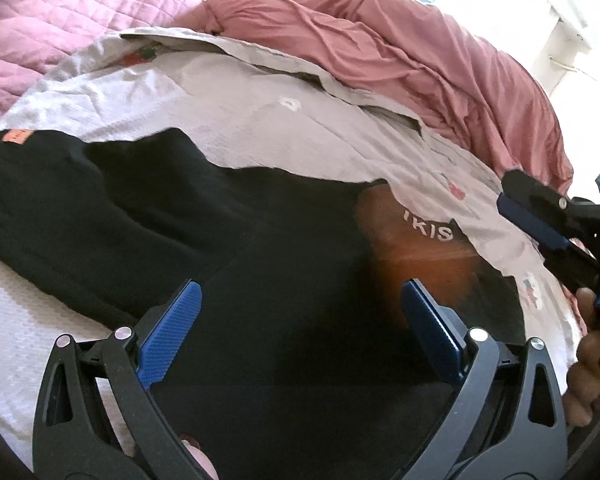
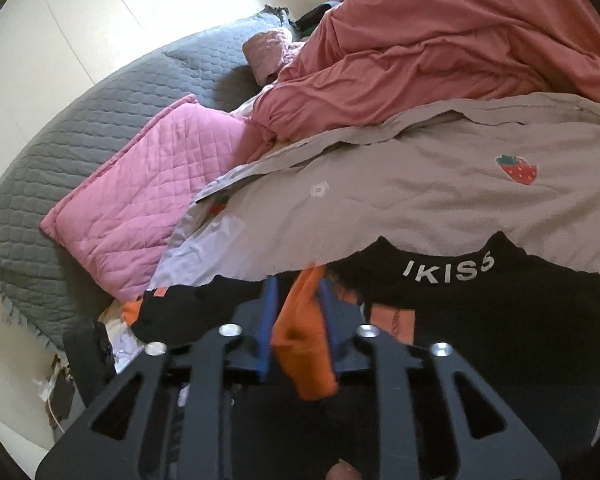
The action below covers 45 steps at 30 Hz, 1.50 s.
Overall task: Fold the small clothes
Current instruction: 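Release the folded sleeve with the right tool while the left tool grasps the other orange cuff, then lift the held cuff with the left tool and carry it across the body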
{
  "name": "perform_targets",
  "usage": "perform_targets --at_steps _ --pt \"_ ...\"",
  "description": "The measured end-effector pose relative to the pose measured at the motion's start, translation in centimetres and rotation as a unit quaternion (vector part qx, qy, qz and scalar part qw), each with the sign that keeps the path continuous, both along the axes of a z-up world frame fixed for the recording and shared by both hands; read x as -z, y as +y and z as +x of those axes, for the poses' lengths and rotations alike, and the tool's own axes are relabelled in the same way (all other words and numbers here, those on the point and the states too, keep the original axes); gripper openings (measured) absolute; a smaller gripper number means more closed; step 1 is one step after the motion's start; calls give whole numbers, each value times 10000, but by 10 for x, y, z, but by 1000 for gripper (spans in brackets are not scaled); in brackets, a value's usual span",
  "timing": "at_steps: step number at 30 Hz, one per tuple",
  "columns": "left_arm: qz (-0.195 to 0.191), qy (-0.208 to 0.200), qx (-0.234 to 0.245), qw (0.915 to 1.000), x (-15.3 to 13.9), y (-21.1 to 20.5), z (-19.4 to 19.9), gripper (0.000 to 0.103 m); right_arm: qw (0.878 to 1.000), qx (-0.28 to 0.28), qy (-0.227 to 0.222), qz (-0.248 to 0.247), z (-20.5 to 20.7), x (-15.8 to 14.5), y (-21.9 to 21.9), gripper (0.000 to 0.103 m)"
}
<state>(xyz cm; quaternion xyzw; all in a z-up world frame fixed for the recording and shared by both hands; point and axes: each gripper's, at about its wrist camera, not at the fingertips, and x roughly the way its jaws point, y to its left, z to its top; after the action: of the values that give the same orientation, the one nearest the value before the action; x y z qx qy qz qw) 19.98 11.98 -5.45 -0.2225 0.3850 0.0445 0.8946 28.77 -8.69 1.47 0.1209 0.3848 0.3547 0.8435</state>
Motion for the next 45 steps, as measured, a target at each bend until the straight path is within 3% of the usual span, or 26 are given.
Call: perform_targets --at_steps 5,10,12,14,15,19,23,25,29,34,37,39,41,45 --pt "-60 3 283 9996 9 -13 7 76 9995 277 -96 -92 -1 2 -25 37" --pt "24 226 461 9987 25 -27 23 59 9961 809 -76 -335 2 12 -72 39" --pt "122 235 498 9984 27 -34 29 50 9933 1044 -40 -488 1 17 -95 39" --pt "309 207 467 9982 28 -41 32 22 9905 1226 -30 -630 1 20 -110 39" --pt "358 152 514 9979 27 -44 32 16 9881 1370 -24 -694 0 22 -122 39" --pt "567 -205 503 9969 13 -47 25 9 9824 1687 47 -799 -3 29 -155 39" --pt "1057 -641 228 9921 -11 -38 12 9 9781 1876 74 -897 -6 33 -175 39" --pt "1008 -529 159 9934 -9 -31 13 9 9773 1883 72 -968 -8 36 -175 39" --pt "816 125 100 9965 17 -22 23 16 9797 1702 92 -1058 -13 44 -162 39" --pt "683 137 80 9975 19 -16 20 22 9843 1181 86 -1308 -19 60 -126 38" --pt "682 95 79 9976 18 -16 17 28 9745 1299 150 -1825 -13 76 -118 38" --pt "627 84 57 9980 17 -13 16 31 9579 1658 317 -2320 -5 90 -125 36" --pt "586 99 9 9982 15 -9 13 32 9564 1705 416 -2336 -1 98 -134 29" --pt "759 84 -176 9969 8 -3 8 37 9561 1666 348 -2384 -3 96 -130 32"
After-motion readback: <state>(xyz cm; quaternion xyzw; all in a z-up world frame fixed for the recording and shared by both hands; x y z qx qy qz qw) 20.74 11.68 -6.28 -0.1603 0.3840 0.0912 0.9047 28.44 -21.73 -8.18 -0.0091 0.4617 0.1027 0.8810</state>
